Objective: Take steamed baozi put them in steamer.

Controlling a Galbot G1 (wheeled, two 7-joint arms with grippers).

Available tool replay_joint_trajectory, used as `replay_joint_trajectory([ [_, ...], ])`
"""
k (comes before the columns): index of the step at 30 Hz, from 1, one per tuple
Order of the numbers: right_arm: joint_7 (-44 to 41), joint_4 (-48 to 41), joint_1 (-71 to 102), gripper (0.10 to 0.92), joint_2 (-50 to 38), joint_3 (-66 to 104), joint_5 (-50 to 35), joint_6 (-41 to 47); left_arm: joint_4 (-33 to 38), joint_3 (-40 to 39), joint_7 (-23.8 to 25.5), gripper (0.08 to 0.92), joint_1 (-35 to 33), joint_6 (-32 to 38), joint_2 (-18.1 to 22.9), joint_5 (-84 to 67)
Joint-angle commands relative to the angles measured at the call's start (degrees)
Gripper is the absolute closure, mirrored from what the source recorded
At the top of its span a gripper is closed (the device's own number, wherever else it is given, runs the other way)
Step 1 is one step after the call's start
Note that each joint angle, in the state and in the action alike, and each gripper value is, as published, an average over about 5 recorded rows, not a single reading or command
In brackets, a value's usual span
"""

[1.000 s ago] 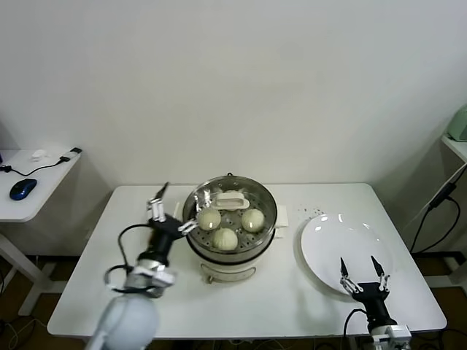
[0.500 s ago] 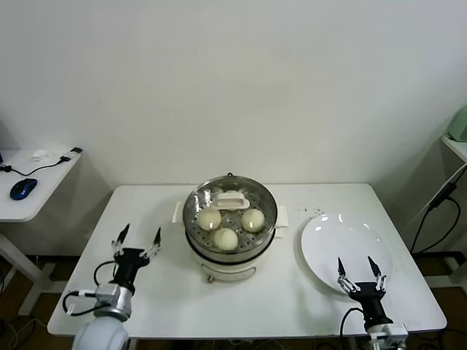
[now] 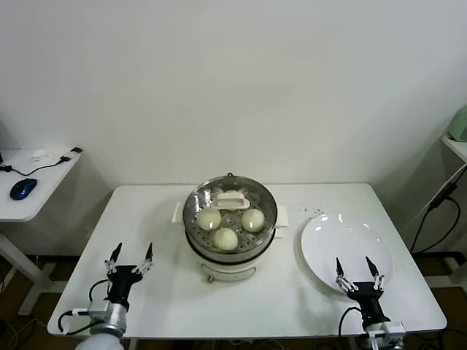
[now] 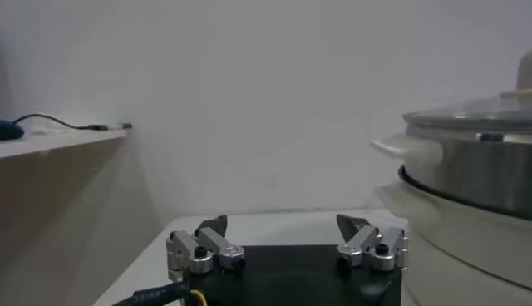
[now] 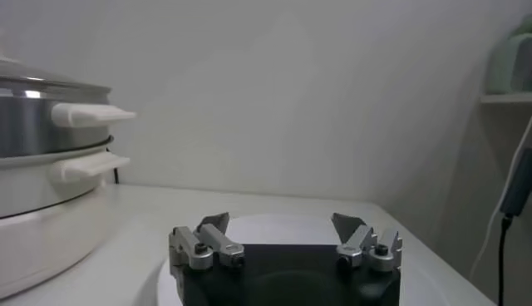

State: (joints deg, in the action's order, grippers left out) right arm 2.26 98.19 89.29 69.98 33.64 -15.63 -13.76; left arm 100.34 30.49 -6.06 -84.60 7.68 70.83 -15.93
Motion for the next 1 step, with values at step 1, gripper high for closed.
replay_joint_trajectory([
  [1, 0.0, -0.3, -0.2, 0.202, -0.4, -0.2, -0.4, 0.1, -1.8, 0.8, 0.2, 0.177, -0.8, 2.0, 0.2, -1.3],
])
